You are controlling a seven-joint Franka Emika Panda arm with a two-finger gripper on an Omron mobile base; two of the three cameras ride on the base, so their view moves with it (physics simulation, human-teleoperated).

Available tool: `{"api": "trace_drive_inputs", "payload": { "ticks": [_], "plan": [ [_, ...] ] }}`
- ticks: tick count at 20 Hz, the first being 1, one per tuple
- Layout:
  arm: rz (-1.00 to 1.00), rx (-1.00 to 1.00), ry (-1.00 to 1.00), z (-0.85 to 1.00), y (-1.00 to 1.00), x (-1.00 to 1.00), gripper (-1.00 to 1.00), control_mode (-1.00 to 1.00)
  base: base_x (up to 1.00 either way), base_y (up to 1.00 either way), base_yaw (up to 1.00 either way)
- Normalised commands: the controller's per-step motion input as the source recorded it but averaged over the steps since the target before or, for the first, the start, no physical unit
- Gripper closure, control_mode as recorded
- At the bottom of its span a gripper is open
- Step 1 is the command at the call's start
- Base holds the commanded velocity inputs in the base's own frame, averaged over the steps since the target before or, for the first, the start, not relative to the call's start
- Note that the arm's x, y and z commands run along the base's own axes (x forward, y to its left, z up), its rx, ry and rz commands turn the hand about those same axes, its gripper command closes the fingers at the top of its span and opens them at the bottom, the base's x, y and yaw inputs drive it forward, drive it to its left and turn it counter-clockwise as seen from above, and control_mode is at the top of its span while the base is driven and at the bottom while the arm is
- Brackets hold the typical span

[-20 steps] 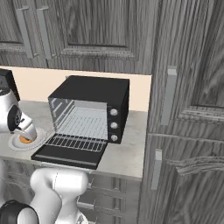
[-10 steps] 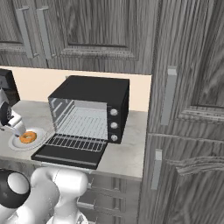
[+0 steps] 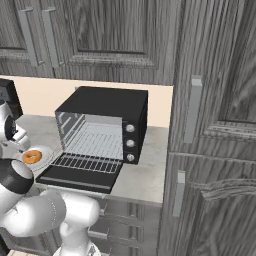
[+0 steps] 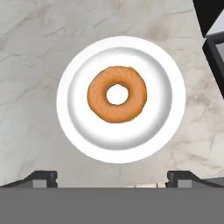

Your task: Pick up the bagel from the plate, place it on the toaster oven rack, close the door, and set the timer.

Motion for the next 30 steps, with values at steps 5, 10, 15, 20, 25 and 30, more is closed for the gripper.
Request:
{"api": "trace_drive_inputs", "payload": {
  "ticks": [5, 10, 15, 20, 25, 30],
  "plan": [
    [0.08, -0.04, 0.07, -0.23, 0.08, 0.35, -1.00, -1.00, 0.00, 0.00, 0.00],
    [0.07, -0.09, 0.03, -0.30, 0.10, 0.01, -1.00, -1.00, 0.00, 0.00, 0.00],
    [0.07, -0.08, 0.00, -0.19, 0.13, 0.03, -1.00, -1.00, 0.00, 0.00, 0.00],
    [0.10, -0.04, 0.00, -0.20, 0.05, 0.09, -1.00, -1.00, 0.00, 0.00, 0.00],
    [0.11, -0.03, 0.00, -0.25, 0.00, 0.08, -1.00, -1.00, 0.00, 0.00, 0.00],
    [0.12, -0.01, 0.00, -0.16, 0.00, 0.05, -1.00, -1.00, 0.00, 0.00, 0.00]
  ]
}}
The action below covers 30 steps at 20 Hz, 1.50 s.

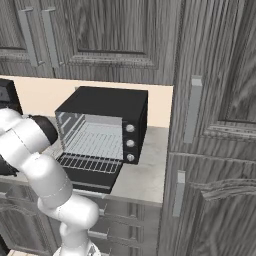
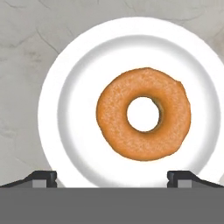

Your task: Pick up the bagel from the plate, place it on the toaster oven rack, close the door, and set the timer.

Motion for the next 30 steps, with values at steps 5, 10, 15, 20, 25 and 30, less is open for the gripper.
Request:
{"api": "trace_drive_inputs", "payload": {
  "ticks": [5, 10, 15, 20, 25, 30],
  "plan": [
    [0.13, -0.01, 0.00, -0.14, 0.00, 0.10, -1.00, -1.00, 0.00, 0.00, 0.00],
    [0.11, 0.00, 0.00, -0.08, 0.00, 0.08, -1.00, -1.00, 0.00, 0.00, 0.00],
    [0.10, 0.00, 0.00, -0.11, 0.00, 0.04, -1.00, -1.00, 0.00, 0.00, 0.00],
    [0.08, 0.00, 0.00, -0.12, 0.00, 0.03, -1.00, -1.00, 0.00, 0.00, 0.00],
    [0.07, 0.00, 0.00, -0.11, -0.02, 0.03, -1.00, -1.00, 0.00, 0.00, 0.00],
    [0.06, 0.00, 0.00, -0.05, -0.14, 0.00, -1.00, -1.00, 0.00, 0.00, 0.00]
  ]
}}
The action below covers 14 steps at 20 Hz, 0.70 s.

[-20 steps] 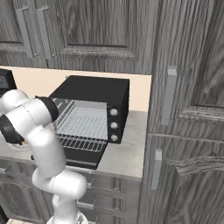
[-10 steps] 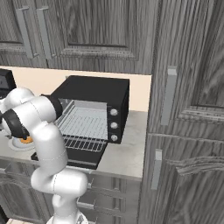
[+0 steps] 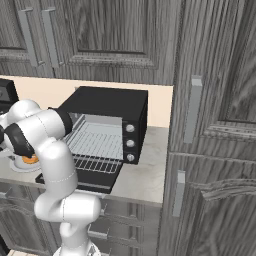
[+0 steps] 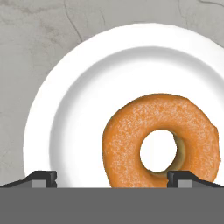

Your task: Pick up the bagel from the plate, place it on the toaster oven rack, close the door, and set the timer.

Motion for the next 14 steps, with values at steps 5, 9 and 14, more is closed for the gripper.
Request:
{"api": "trace_drive_inputs", "payload": {
  "ticks": [5, 9, 14],
  "plan": [
    [0.06, 0.00, -0.02, -0.04, -0.13, 0.00, -1.00, -1.00, 0.00, 0.00, 0.00],
    [0.05, 0.00, -0.01, -0.08, -0.08, 0.00, -1.00, -1.00, 0.00, 0.00, 0.00],
    [0.06, 0.00, 0.00, -0.09, 0.00, 0.00, -1.00, -1.00, 0.00, 0.00, 0.00]
  ]
}}
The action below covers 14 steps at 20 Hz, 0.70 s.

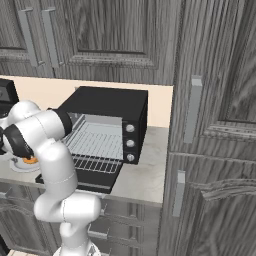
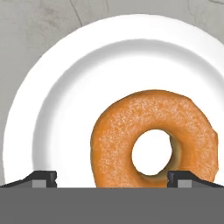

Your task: Pick up the bagel from the plate, place it on the toaster oven rack, close the door, and set the timer.

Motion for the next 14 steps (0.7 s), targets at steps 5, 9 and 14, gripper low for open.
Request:
{"api": "trace_drive_inputs", "payload": {
  "ticks": [5, 9, 14],
  "plan": [
    [0.06, 0.00, 0.00, -0.08, 0.00, 0.02, -1.00, -1.00, 0.00, 0.00, 0.00],
    [0.07, 0.00, 0.00, -0.08, 0.02, 0.04, -1.00, -1.00, 0.00, 0.00, 0.00],
    [0.07, 0.00, 0.00, -0.14, 0.00, 0.00, -1.00, -1.00, 0.00, 0.00, 0.00]
  ]
}}
